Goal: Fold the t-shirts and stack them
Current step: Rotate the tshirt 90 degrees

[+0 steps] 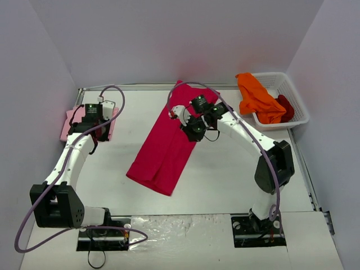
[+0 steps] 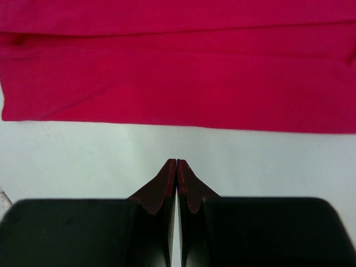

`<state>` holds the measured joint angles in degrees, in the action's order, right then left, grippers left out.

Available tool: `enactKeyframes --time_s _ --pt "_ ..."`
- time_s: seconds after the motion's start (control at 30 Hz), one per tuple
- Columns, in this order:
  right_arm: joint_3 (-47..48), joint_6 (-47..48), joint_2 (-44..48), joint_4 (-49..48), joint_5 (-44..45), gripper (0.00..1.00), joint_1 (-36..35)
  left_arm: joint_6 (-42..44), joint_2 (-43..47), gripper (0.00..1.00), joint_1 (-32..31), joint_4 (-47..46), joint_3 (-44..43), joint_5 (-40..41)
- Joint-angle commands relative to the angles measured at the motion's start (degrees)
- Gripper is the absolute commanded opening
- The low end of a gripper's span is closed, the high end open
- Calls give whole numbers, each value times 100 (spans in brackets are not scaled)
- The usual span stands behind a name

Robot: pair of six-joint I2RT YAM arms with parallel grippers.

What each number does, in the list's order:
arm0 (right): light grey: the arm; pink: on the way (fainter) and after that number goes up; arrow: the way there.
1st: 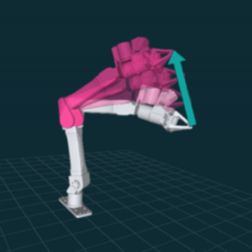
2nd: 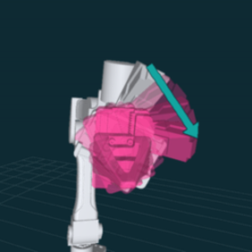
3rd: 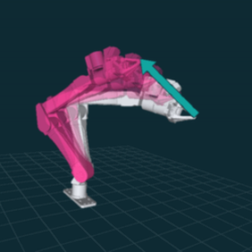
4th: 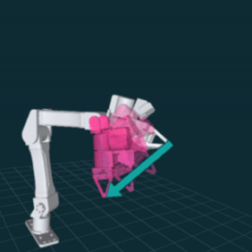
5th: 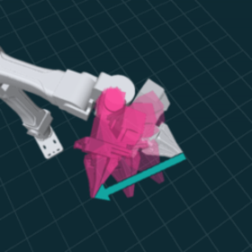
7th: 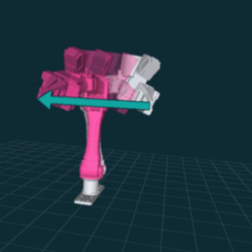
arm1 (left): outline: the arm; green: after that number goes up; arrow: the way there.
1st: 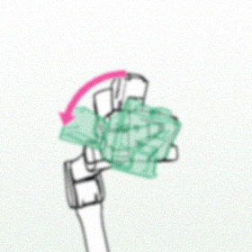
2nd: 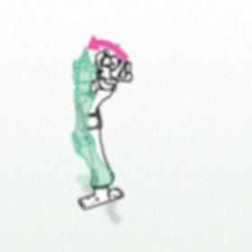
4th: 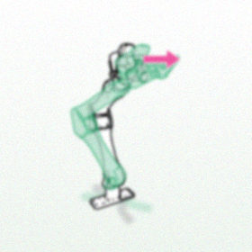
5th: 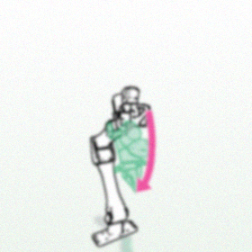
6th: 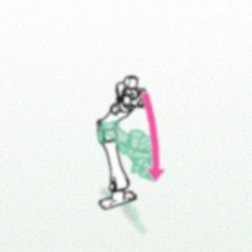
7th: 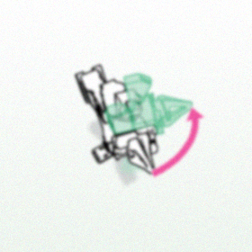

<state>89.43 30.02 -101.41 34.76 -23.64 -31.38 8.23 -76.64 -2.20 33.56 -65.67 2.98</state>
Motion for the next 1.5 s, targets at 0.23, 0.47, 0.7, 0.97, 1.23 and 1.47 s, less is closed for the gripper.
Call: enactKeyframes --time_s 0.23,0.47,0.7,0.97,1.23,1.47 --pt "118 -49 -906 259 -1 0 -835 -137 571 2 448 -166 151 -140" --pt "523 -66 -1574 303 70 0 -1212 -102 659 2 536 -166 204 -246" --pt "953 -93 -2128 460 96 0 -1520 -67 721 2 562 -174 256 -324" --pt "989 -40 -2489 514 79 0 -1661 -49 677 2 580 -210 283 -500" --pt "402 92 -2499 505 210 0 -1652 3 730 2 571 -157 283 -623" --pt "-311 100 -1963 461 333 0 -1626 47 659 2 571 -87 212 -843"
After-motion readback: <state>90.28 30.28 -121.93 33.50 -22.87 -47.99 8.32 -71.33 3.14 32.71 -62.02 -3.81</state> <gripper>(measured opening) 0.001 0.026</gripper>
